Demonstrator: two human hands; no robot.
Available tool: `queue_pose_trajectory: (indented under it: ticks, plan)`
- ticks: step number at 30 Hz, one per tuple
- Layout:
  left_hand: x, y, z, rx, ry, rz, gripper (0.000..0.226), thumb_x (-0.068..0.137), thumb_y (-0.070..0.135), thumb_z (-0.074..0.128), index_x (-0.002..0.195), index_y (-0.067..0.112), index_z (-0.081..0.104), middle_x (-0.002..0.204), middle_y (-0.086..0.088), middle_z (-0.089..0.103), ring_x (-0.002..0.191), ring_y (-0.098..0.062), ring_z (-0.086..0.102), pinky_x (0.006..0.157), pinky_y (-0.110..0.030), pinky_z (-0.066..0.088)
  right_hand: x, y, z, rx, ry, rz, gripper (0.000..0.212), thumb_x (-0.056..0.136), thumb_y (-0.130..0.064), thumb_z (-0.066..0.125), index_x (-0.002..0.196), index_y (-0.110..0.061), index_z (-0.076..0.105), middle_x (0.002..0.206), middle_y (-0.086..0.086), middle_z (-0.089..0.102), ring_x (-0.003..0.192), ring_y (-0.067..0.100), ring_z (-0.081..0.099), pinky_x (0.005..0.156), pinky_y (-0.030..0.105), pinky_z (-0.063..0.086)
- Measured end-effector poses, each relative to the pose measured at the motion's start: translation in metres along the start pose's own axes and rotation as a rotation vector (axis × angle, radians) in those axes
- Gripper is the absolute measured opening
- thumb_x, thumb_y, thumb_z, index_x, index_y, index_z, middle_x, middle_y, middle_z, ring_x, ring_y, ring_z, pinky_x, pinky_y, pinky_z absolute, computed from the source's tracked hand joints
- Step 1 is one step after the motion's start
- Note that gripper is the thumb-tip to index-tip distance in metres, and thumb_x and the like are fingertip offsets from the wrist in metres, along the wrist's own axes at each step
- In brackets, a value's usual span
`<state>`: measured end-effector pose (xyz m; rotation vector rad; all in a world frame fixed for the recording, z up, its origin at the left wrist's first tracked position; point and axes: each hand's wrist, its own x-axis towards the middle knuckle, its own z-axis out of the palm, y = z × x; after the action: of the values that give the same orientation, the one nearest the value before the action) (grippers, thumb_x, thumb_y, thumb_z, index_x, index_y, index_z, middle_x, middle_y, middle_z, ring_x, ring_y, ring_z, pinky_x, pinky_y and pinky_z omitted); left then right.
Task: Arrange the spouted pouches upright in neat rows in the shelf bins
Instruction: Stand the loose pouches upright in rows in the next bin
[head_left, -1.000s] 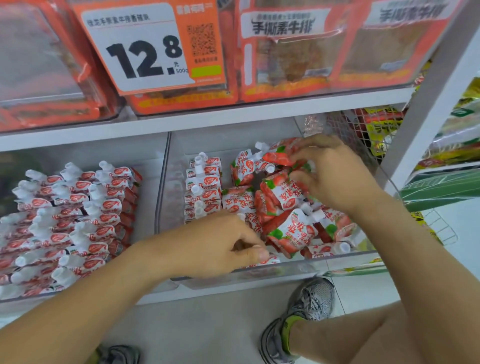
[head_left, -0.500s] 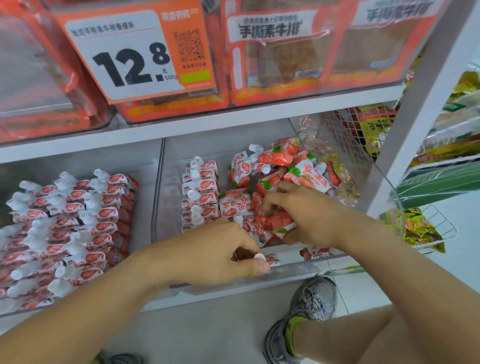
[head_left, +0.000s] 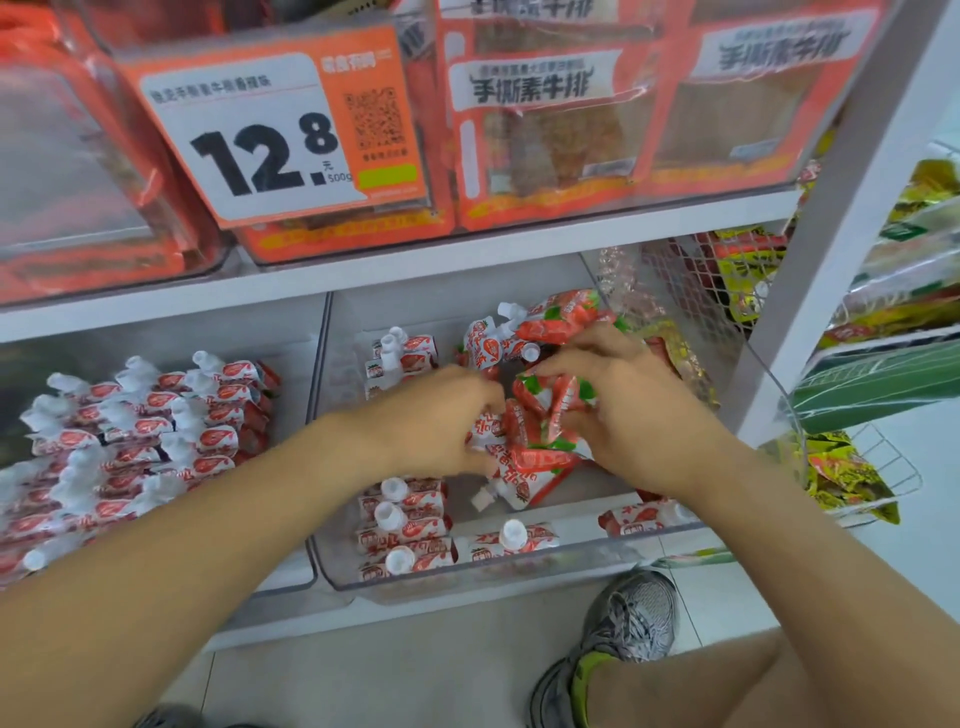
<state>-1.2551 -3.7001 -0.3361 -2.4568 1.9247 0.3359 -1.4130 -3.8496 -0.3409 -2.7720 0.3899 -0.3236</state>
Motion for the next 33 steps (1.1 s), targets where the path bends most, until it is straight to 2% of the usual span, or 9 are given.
queue_pose_trajectory:
  ticks: [4,6,8,11,17,22,24,27,33]
  plan:
    - [0.016,-0.002,0.011,0.174,-0.117,0.003,0.060,0.063,0.051,0.082,0.106,0.016,0.056,0.100,-0.001,0.056,0.087,-0.019,0.057,0.068,-0.036,0.051,0.000,-0.002,0.000,0.010,0.134,-0.094,0.050,0.062,0.000,0.072,0.106,-0.024,0.071,0.118,0.002,0.059,0.109,0.030,0.049,0.090,0.047,0.045]
    - [0.018,-0.001,0.011,0.202,-0.121,0.004,0.051,0.064,0.045,0.083,0.097,0.015,0.057,0.094,-0.001,0.056,0.079,-0.018,0.056,0.059,-0.034,0.047,0.000,0.001,-0.001,0.083,0.061,-0.123,0.036,0.069,-0.018,0.079,0.104,-0.025,0.070,0.111,-0.004,0.062,0.105,0.022,0.051,0.091,0.041,0.046]
    - [0.018,0.000,0.009,0.190,-0.116,0.016,0.034,0.066,0.036,0.079,0.082,0.013,0.060,0.082,-0.004,0.059,0.069,-0.021,0.058,0.055,-0.036,0.051,0.001,-0.001,0.000,0.074,-0.040,-0.130,0.043,0.065,-0.045,0.085,0.103,-0.029,0.069,0.107,-0.009,0.060,0.105,0.015,0.049,0.093,0.034,0.044]
    - [0.011,-0.005,0.001,0.085,-0.092,0.001,0.015,0.068,0.024,0.072,0.075,0.013,0.064,0.065,-0.004,0.059,0.060,-0.021,0.059,0.054,-0.038,0.053,0.003,-0.006,0.007,0.033,-0.103,-0.162,0.052,0.057,-0.056,0.086,0.099,-0.030,0.071,0.100,-0.010,0.058,0.102,0.013,0.047,0.090,0.031,0.043]
    - [-0.001,-0.022,-0.023,-0.044,0.010,0.025,0.012,0.085,0.025,0.066,0.092,0.022,0.074,0.082,0.007,0.072,0.073,-0.007,0.064,0.071,-0.031,0.053,0.012,-0.013,0.012,0.091,-0.138,-0.198,0.036,0.069,-0.039,0.085,0.099,-0.028,0.071,0.098,-0.010,0.061,0.089,0.011,0.058,0.079,0.031,0.050]
    - [-0.011,-0.016,-0.028,-0.235,0.074,-0.005,0.012,0.091,0.033,0.064,0.098,0.027,0.072,0.079,0.014,0.070,0.071,0.002,0.062,0.068,-0.022,0.048,0.014,-0.013,0.014,0.282,-0.119,-0.151,0.057,0.066,-0.047,0.086,0.112,-0.024,0.063,0.099,-0.016,0.065,0.083,-0.002,0.055,0.071,0.004,0.040]
    - [-0.014,-0.011,-0.030,-0.291,0.110,0.003,0.013,0.092,0.034,0.062,0.098,0.027,0.071,0.086,0.013,0.072,0.077,0.001,0.063,0.070,-0.019,0.047,0.014,-0.017,0.020,0.297,-0.136,-0.171,0.058,0.068,-0.049,0.084,0.113,-0.023,0.059,0.102,-0.013,0.067,0.085,0.002,0.059,0.072,0.013,0.046]
    - [-0.019,-0.003,-0.028,-0.334,0.151,0.005,0.011,0.094,0.031,0.061,0.098,0.026,0.069,0.087,0.013,0.070,0.079,0.002,0.062,0.069,-0.014,0.044,0.017,-0.021,0.028,0.260,-0.103,-0.185,0.040,0.076,-0.042,0.079,0.102,-0.021,0.058,0.092,-0.010,0.061,0.080,0.011,0.058,0.067,0.029,0.046]
    - [-0.042,-0.005,-0.030,-0.396,0.419,-0.138,0.014,0.100,0.036,0.045,0.093,0.027,0.054,0.071,0.008,0.063,0.068,-0.002,0.058,0.058,-0.018,0.040,0.016,-0.008,0.017,0.468,-0.114,-0.036,0.040,0.068,-0.029,0.089,0.098,-0.020,0.065,0.083,-0.009,0.067,0.069,0.003,0.064,0.063,0.019,0.054]
